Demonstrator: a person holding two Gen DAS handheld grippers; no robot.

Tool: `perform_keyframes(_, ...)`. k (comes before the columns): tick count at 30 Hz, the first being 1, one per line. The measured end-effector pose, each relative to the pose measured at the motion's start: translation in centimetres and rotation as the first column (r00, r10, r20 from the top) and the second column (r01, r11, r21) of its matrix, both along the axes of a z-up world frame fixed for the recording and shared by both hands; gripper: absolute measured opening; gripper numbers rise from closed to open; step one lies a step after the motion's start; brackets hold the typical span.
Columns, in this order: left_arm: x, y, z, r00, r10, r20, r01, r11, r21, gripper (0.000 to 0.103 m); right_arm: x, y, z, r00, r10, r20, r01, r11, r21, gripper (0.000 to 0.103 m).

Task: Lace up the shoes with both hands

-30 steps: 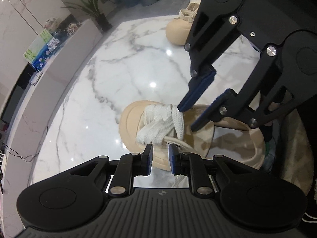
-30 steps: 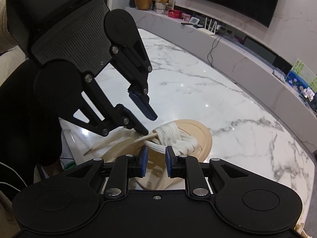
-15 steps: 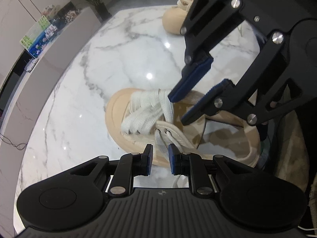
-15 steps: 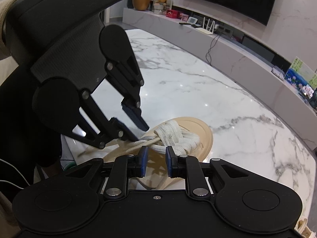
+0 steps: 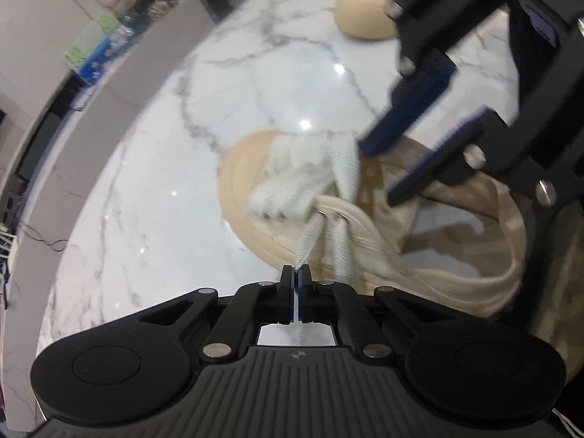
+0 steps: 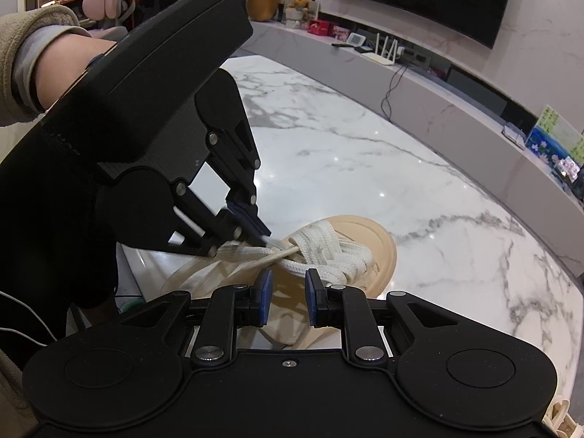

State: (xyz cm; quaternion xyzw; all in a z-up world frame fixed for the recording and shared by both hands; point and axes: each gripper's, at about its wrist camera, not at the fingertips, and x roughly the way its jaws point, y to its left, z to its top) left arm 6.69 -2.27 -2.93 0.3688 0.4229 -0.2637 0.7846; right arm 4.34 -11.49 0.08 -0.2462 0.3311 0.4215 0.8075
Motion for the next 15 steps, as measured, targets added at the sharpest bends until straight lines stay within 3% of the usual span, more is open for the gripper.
perform_keyframes(6, 0.2, -0.1, 2.4, 0.993, 0.012, 0.116, -0.011, 1.000, -0.008, 0.001, -0.1, 0.2, -0.1, 1.000, -0.001, 0.006, 0.002, 1.000, -0.008, 0.017)
perform_keyframes(15, -1.0, -2.2, 5.0, 0.972, -0.059, 0.229, 0.065, 0.998, -0.020, 0.002, -0.9, 0.0, 0.2, 1.000, 0.006, 0.024, -0.006, 1.000, -0.018, 0.017)
